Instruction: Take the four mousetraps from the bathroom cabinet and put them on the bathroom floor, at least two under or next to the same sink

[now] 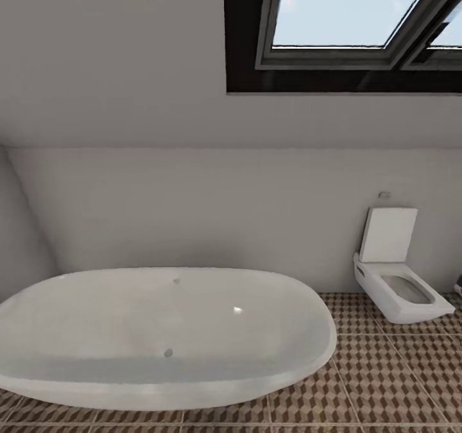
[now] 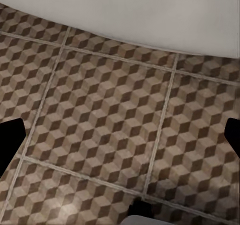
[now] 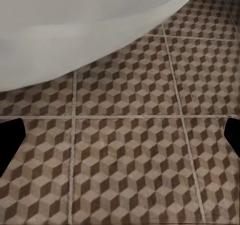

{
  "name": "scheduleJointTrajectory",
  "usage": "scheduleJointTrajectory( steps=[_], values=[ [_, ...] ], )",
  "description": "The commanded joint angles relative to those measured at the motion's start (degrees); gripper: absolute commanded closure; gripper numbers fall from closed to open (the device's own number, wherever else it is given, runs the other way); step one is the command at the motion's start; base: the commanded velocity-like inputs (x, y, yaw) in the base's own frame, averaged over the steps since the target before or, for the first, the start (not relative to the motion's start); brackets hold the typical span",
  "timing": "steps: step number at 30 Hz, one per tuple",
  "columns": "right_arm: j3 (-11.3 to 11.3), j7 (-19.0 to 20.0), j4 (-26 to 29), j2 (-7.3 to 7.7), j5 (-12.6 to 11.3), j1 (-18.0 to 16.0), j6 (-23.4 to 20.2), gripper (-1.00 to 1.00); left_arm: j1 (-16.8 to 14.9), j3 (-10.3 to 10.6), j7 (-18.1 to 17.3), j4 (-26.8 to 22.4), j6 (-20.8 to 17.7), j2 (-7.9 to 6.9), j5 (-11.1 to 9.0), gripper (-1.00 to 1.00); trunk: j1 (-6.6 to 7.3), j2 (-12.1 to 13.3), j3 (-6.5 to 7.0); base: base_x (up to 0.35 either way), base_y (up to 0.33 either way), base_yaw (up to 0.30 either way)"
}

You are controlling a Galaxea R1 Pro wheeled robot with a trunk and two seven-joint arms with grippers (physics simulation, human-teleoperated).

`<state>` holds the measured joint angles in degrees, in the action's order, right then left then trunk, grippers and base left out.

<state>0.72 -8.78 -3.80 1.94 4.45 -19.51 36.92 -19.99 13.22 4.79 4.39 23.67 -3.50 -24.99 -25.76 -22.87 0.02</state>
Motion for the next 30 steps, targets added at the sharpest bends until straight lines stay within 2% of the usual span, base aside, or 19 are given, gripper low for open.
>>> scheduleJointTrajectory(
  steps=[1, 9, 20, 30],
  values=[
    [0.1, -0.4, -0.2, 0.0, 0.5, -0.1, 0.3, -1.0, 0.0, 0.5, 0.1, 0.2, 0.3, 0.03, -0.2, -1.0, -0.02, 0.0, -0.02, 0.0, 0.0, -0.264],
    [0.1, -0.4, -0.2, 0.0, 0.5, -0.1, 0.3, -1.0, 0.0, 0.5, 0.1, 0.2, 0.3, 0.12, -0.2, -1.0, -0.02, 0.0, -0.02, 0.0, 0.0, -0.264],
    [0.1, -0.4, -0.2, 0.0, 0.5, -0.1, 0.3, -1.0, 0.0, 0.5, 0.1, 0.2, 0.4, 1.28, -0.2, -1.0, -0.02, 0.0, -0.02, 0.0, 0.0, -0.264],
    [0.1, -0.4, -0.2, 0.0, 0.5, -0.1, 0.3, -1.0, 0.0, 0.5, 0.1, 0.2, 0.4, 1.4, -0.2, -1.0, -0.02, 0.0, -0.02, 0.0, 0.0, -0.264]
  ],
)
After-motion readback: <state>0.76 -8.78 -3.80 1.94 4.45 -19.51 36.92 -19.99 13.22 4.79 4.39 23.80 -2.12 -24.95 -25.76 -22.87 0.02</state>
